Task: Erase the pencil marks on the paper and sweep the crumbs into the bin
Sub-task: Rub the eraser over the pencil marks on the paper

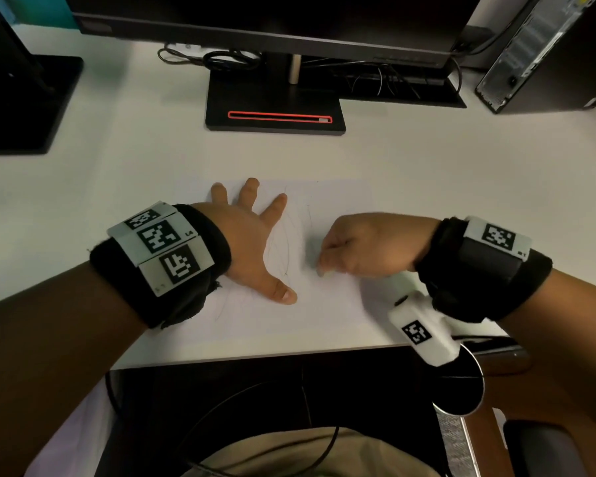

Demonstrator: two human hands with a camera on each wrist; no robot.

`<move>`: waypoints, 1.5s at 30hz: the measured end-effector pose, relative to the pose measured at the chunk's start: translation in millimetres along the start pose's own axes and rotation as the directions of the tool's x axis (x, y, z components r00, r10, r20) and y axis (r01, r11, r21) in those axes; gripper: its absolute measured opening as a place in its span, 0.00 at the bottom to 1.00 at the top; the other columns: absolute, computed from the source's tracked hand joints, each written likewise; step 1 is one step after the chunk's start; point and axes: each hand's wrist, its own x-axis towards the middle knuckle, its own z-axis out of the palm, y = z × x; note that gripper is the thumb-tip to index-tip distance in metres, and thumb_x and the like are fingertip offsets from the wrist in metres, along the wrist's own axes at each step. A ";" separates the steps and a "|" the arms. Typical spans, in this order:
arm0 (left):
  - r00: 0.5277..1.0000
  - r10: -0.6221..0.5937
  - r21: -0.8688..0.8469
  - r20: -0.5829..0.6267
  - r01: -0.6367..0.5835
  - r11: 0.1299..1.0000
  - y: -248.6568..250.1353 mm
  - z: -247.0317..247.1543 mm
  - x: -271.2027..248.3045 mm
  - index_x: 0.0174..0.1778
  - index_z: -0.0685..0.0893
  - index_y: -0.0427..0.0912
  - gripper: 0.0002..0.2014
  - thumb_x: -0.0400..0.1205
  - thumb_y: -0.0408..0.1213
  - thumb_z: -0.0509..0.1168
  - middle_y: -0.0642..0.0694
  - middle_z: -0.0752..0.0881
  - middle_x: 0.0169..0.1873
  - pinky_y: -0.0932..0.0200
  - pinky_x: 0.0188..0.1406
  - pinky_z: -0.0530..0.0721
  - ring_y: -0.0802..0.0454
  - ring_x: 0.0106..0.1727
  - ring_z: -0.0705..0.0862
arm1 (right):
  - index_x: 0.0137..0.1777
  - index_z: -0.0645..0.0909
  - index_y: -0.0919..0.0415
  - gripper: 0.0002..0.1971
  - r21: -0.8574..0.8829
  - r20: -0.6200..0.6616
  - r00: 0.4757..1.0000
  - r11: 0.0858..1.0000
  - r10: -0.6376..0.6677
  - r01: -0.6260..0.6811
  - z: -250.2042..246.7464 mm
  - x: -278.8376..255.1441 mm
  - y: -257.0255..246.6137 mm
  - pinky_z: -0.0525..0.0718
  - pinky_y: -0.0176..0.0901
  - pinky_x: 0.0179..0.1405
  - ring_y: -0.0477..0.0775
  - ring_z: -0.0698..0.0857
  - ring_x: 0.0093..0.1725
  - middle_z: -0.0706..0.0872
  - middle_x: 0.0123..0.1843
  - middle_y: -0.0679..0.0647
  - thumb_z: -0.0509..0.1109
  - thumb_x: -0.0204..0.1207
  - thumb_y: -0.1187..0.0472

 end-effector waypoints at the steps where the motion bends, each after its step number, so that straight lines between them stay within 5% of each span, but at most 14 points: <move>1: 1.000 0.004 -0.001 -0.001 -0.004 1.000 -0.2 0.4 0.3 0.80 0.21 0.60 0.71 0.56 0.84 0.64 0.46 0.23 0.82 0.25 0.78 0.58 0.26 0.83 0.33 | 0.34 0.77 0.58 0.19 0.020 -0.022 1.000 1.000 0.018 -0.018 -4.6 1.1 0.8 0.76 0.46 0.30 0.56 0.70 0.28 0.71 0.29 0.56 0.67 0.83 0.48; 7: 1.000 0.001 -0.008 0.008 -0.001 1.000 -0.6 0.1 0.7 0.79 0.21 0.61 0.71 0.56 0.84 0.64 0.47 0.23 0.82 0.25 0.77 0.59 0.27 0.83 0.33 | 0.32 0.75 0.59 0.21 0.008 0.032 0.999 1.000 -0.016 0.016 0.7 5.8 -7.7 0.76 0.48 0.32 0.56 0.71 0.28 0.72 0.28 0.56 0.66 0.84 0.48; 10: 1.000 0.010 -0.002 0.007 -0.010 1.000 -0.1 -0.1 1.1 0.80 0.21 0.60 0.71 0.57 0.84 0.64 0.46 0.23 0.82 0.24 0.77 0.59 0.26 0.83 0.32 | 0.33 0.72 0.58 0.20 0.031 -0.044 0.998 0.999 0.038 -0.037 -12.4 7.1 -3.6 0.72 0.43 0.27 0.56 0.68 0.25 0.69 0.27 0.55 0.67 0.83 0.48; 14: 1.000 0.010 -0.017 0.007 -0.010 1.000 -1.5 1.0 1.9 0.79 0.21 0.60 0.72 0.56 0.84 0.64 0.46 0.23 0.82 0.25 0.77 0.58 0.26 0.82 0.32 | 0.33 0.71 0.57 0.20 -0.002 0.042 0.999 1.000 0.017 -0.017 -7.3 8.3 -8.1 0.72 0.41 0.27 0.55 0.67 0.24 0.68 0.25 0.53 0.67 0.83 0.48; 19: 1.000 0.016 -0.022 -0.004 -0.016 1.000 -0.7 0.4 -0.2 0.80 0.22 0.60 0.71 0.57 0.84 0.65 0.46 0.24 0.82 0.25 0.77 0.59 0.26 0.82 0.32 | 0.30 0.69 0.57 0.21 0.003 -0.049 0.997 0.999 0.051 -0.051 -18.0 11.0 -7.4 0.71 0.43 0.28 0.56 0.67 0.24 0.68 0.25 0.53 0.67 0.83 0.49; 45: 1.000 0.009 -0.026 0.006 -0.009 1.000 -0.5 -0.2 -2.1 0.80 0.22 0.60 0.71 0.58 0.83 0.65 0.46 0.23 0.82 0.25 0.78 0.57 0.26 0.83 0.32 | 0.28 0.67 0.56 0.23 -0.024 -0.029 0.999 0.999 0.030 -0.031 -14.1 25.4 -21.6 0.71 0.43 0.28 0.56 0.67 0.25 0.68 0.22 0.51 0.66 0.84 0.51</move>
